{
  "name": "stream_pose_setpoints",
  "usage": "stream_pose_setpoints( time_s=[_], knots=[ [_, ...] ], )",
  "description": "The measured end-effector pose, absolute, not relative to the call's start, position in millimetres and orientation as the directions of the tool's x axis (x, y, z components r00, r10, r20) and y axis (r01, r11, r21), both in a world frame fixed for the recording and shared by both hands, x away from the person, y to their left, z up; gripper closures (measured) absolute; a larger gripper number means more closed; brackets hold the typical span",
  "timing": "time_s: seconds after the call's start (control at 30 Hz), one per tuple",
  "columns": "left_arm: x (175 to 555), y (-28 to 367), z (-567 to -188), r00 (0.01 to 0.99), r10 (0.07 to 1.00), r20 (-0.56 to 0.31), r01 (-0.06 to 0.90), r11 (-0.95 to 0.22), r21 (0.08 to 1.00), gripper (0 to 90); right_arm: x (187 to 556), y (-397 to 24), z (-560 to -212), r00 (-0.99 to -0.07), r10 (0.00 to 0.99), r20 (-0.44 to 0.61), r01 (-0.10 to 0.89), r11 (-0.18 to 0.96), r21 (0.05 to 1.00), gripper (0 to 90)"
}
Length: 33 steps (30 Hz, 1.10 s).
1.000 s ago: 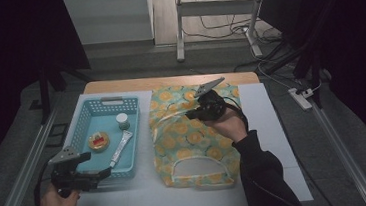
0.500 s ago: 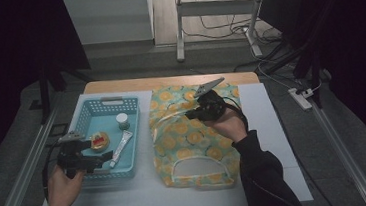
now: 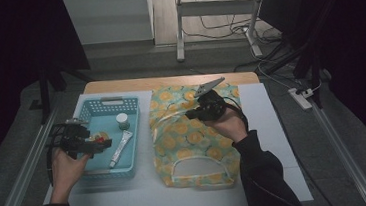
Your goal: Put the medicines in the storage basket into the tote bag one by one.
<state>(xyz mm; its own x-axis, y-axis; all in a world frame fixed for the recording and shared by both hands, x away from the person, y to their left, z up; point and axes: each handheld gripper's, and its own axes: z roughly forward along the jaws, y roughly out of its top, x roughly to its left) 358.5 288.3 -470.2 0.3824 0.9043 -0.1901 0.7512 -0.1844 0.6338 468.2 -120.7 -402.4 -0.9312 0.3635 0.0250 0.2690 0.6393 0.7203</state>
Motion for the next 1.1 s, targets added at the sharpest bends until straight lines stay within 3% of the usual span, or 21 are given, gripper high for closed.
stream_pose_setpoints(
  time_s=[0.5,1.1],
  knots=[
    [400.9,283.5,-488.5,0.358,0.928,-0.104,0.798,-0.247,0.549,0.0,467.9,-121.4,-401.3,-0.932,0.360,0.023,0.265,0.638,0.723,90.0],
    [427.1,281.9,-513.6,0.378,0.923,-0.068,0.851,-0.318,0.417,0.0,468.1,-122.2,-401.2,-0.934,0.356,0.023,0.261,0.638,0.724,90.0]
  ],
)
